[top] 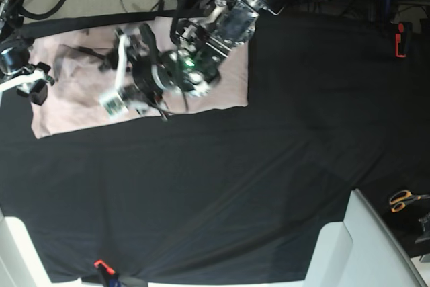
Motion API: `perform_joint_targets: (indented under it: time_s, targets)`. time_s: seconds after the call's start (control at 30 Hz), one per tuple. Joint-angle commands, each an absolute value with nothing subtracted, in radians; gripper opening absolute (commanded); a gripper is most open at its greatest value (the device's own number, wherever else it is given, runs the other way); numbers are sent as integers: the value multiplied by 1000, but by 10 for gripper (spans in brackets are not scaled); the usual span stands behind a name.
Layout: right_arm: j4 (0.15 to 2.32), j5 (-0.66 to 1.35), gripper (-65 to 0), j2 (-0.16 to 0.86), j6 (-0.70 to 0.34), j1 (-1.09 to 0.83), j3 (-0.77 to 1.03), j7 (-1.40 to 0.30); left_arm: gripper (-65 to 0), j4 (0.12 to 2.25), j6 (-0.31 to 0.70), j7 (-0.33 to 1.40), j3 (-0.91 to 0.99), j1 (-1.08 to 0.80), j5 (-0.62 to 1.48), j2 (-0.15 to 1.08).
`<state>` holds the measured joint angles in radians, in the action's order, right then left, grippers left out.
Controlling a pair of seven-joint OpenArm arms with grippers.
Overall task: Fold the T-shirt properly
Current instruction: 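Fold the held strip end over toward the right gripper and release, then grasp the strip end with the right gripper and fold it over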
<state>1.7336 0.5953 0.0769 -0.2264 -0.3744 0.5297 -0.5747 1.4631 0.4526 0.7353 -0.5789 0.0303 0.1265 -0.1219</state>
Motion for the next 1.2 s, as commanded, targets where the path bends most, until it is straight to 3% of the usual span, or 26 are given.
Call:
perform_joint_targets:
  time_s: [0.0, 0.07, 0.17, 0.37, 0.57, 0.63, 0.73, 0.83, 0.93, 1.0, 1.17]
  targets:
    - [1756, 610, -405, 88, -234, -369, 529, -553, -336, 1508, 455, 736, -538, 36, 128, -107]
    - [1761, 610, -407, 91, -234, -377, 476, -553, -431, 1575, 455, 792, -438, 2, 130, -62]
    - [1790, 607, -407, 96, -234, -404, 371, -553, -650, 1670, 455, 814, -283, -67, 136, 22]
    - [1790, 616, -410, 93, -234, -395, 363, -552, -650, 1768, 455, 811, -56, -236, 134, 147]
    - [1748, 906, -524, 62, -234, -381, 608, -622, -650, 1739, 461, 800, 231, -397, 134, 193]
    - [1679, 967, -479, 96, -234, -329, 679, -688, -650, 1719, 461, 753, 303, -432, 134, 193]
    - [1457, 1020, -306, 202, -245, -223, 773, -843, -650, 1689, 461, 657, 361, -487, 134, 208]
    - [1170, 1081, -143, 311, -387, -142, 869, -983, -650, 1676, 461, 585, 374, -549, 136, 214]
    - [1007, 1076, -135, 381, -595, -125, 898, -986, -650, 1662, 461, 541, 369, -587, 136, 214]
    - [918, 1076, -135, 417, -680, -125, 897, -986, -650, 1653, 461, 526, 369, -602, 136, 209]
    - [783, 990, -131, 432, -698, -108, 895, -960, -650, 1630, 461, 498, 366, -615, 137, 206]
